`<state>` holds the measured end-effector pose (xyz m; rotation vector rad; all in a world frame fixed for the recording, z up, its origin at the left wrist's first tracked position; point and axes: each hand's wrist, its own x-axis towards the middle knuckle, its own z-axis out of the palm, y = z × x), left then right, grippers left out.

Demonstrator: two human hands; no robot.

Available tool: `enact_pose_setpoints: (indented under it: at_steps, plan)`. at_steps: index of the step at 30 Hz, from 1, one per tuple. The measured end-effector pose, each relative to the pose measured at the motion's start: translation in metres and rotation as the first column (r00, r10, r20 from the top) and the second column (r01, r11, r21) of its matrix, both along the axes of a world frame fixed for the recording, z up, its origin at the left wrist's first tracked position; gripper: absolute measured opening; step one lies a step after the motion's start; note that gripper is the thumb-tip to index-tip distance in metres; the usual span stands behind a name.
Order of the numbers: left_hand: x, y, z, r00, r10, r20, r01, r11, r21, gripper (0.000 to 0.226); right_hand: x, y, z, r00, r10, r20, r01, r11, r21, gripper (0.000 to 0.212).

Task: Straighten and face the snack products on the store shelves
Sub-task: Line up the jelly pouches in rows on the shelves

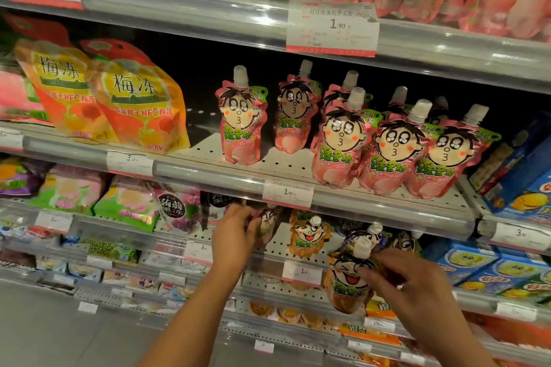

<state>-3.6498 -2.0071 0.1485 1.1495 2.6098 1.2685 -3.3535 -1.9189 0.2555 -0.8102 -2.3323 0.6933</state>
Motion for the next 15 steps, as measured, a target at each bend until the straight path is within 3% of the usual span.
enact_pose_setpoints:
  at_steps: [4,6,7,11,15]
  plan:
    - [0.004,-0.042,-0.006,0.998,-0.007,0.066,0.004,0.999,0.044,0.007,-0.025,-0.008,-0.008,0.993,0.087,0.083,-0.088,0.996,0.004,0.028]
    - [-0.001,-0.061,-0.008,0.997,-0.016,0.076,0.013,0.999,0.051,0.012,-0.039,-0.014,-0.023,0.981,0.116,0.153,-0.116,0.993,-0.011,0.006]
    - [-0.002,-0.069,-0.009,0.997,-0.026,0.072,0.023,0.998,0.052,0.014,-0.047,-0.017,-0.030,0.978,0.121,0.167,-0.116,0.993,-0.037,0.010]
    - [-0.015,-0.104,-0.012,0.996,-0.049,0.073,0.045,0.997,0.067,0.025,-0.083,-0.034,-0.052,0.978,0.150,0.144,-0.131,0.983,-0.132,0.023]
    - [-0.034,-0.134,0.000,0.992,-0.114,0.049,0.109,0.989,0.100,0.027,-0.112,-0.050,-0.051,0.976,0.188,0.113,-0.169,0.973,-0.158,0.006]
